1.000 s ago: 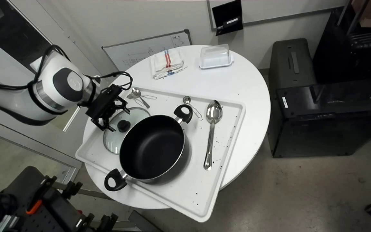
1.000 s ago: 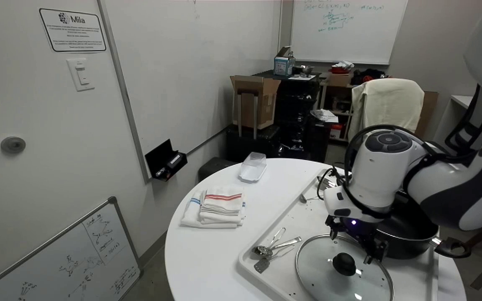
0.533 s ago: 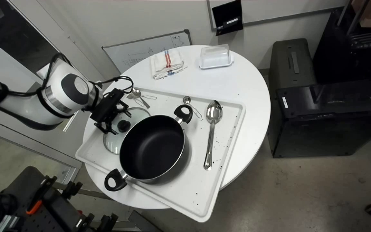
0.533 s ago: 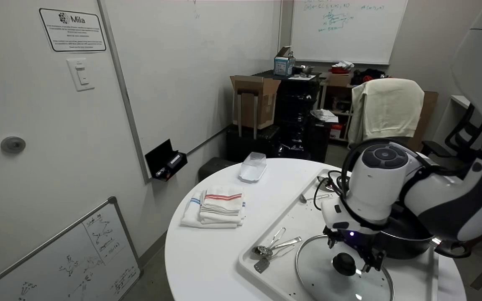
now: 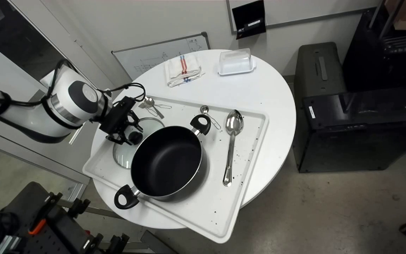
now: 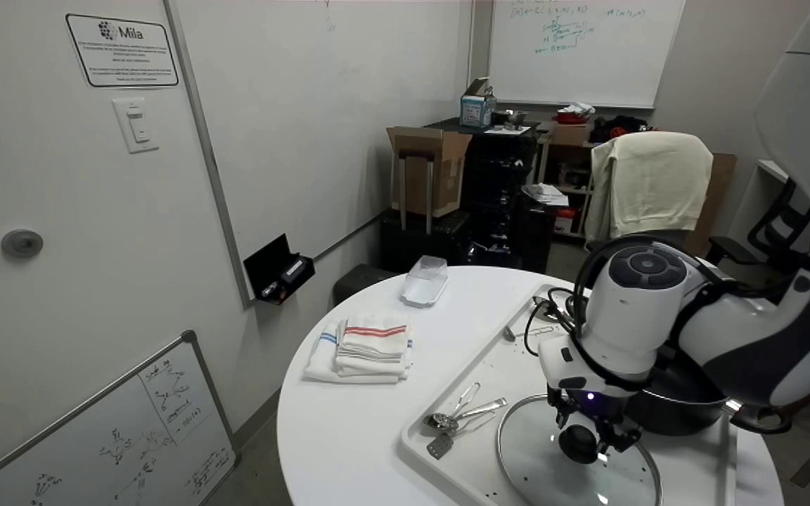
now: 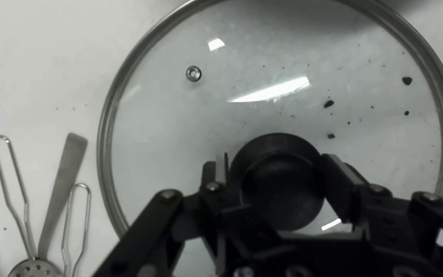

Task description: Place the glass lid on the black pot.

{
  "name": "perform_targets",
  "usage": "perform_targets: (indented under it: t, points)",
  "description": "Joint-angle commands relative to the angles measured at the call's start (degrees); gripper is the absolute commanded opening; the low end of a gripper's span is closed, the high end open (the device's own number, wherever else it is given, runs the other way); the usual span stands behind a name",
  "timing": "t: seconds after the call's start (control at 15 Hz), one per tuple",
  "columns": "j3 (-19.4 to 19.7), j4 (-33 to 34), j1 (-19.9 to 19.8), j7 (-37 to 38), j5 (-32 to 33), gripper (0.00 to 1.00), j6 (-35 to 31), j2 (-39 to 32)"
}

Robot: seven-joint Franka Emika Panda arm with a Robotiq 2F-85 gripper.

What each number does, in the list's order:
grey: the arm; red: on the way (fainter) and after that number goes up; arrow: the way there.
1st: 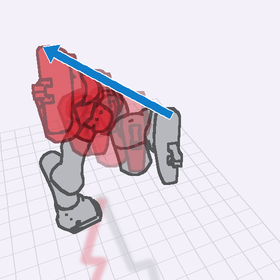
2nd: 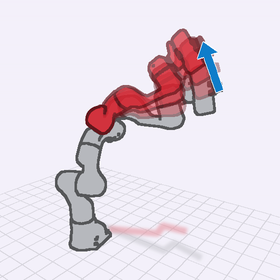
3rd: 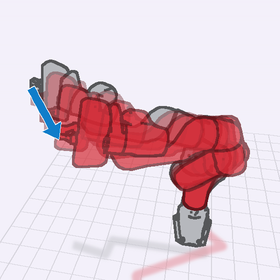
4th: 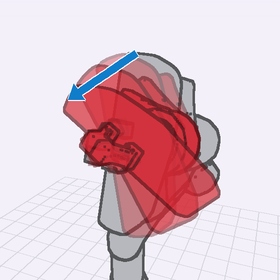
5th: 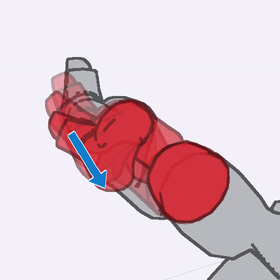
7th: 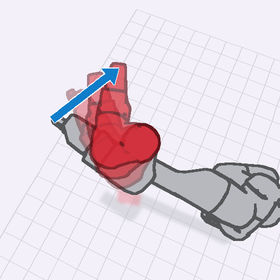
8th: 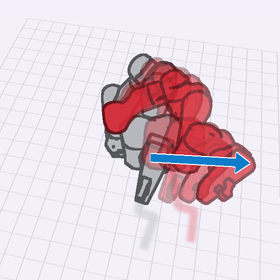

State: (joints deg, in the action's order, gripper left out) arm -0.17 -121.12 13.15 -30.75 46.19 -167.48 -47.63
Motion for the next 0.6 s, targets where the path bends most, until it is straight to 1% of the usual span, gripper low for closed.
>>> perform_targets:
  t: [0.0,0.07,0.27,0.53]
  points:
    - [-0.3,0.9,-0.5,2.2,2.8,0.31,-1.4,-0.6]
    - [-0.3,0.9,-0.6,2.3,3.0,0.25,-1.3,-0.5]
    - [-0.6,0.8,-0.9,2.2,3.3,0.24,-1.3,-0.5]
    - [-2.0,-0.6,-2.3,1.3,2.9,0.24,-0.9,1.2]
